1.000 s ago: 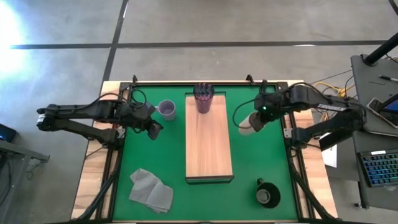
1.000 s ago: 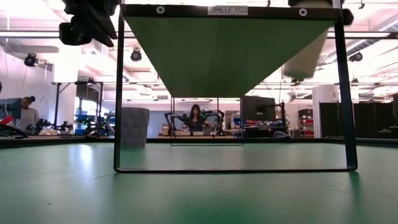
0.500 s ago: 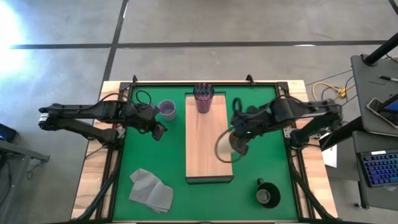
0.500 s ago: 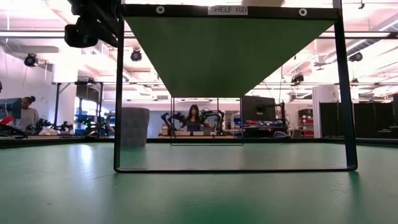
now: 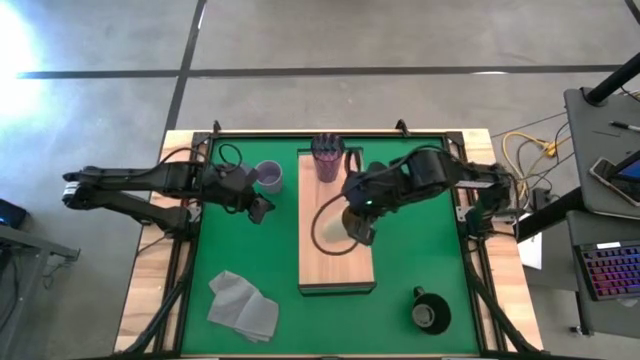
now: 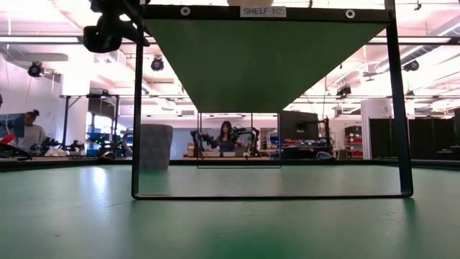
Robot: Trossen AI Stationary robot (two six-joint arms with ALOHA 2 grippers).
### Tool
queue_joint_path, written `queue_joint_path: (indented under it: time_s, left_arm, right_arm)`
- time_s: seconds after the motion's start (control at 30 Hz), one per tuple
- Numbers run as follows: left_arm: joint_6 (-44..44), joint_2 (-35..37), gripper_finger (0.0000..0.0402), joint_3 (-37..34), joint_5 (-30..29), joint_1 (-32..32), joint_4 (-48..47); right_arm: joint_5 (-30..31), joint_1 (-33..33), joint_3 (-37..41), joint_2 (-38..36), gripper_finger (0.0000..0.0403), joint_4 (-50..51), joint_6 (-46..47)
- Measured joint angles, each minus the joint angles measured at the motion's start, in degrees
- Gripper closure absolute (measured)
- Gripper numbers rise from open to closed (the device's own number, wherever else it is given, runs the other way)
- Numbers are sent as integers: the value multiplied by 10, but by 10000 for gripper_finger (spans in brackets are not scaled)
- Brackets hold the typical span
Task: Stack small to large cups/mugs on shelf
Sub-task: Put the white cup on the shelf
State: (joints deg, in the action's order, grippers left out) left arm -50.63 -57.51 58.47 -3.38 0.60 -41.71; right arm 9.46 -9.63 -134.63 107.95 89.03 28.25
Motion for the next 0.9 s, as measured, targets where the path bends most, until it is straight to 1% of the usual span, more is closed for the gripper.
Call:
queue_joint_path:
  time_s: [0.1, 0.23, 0.33, 0.43, 0.57, 0.67, 0.77, 0.9]
  left_arm:
    - [0, -9, 317, 0, 4, 0, 25]
    - [2, -25, 317, 1, 31, 0, 87]
    - [4, -40, 317, 2, 37, -6, 127]
    - [5, -58, 317, 9, 37, -11, 134]
    - [9, -87, 317, 12, 33, -16, 144]
    - [15, -108, 317, 12, 24, -19, 176]
    - [20, -127, 317, 12, 14, -19, 210]
    - [33, -141, 317, 17, -2, -19, 221]
  right_arm:
    - [1, 11, 0, 20, 394, 10, 1]
    - [45, 20, -3, 45, 394, 9, 2]
    - [49, 33, -2, 48, 394, 6, 2]
    - [58, 51, -3, 48, 394, -1, 8]
    - [58, 80, -3, 48, 394, -11, 17]
    - [56, 95, -3, 48, 394, -13, 22]
    - [39, 104, 0, 48, 394, -14, 22]
    - [13, 108, 0, 48, 394, -14, 22]
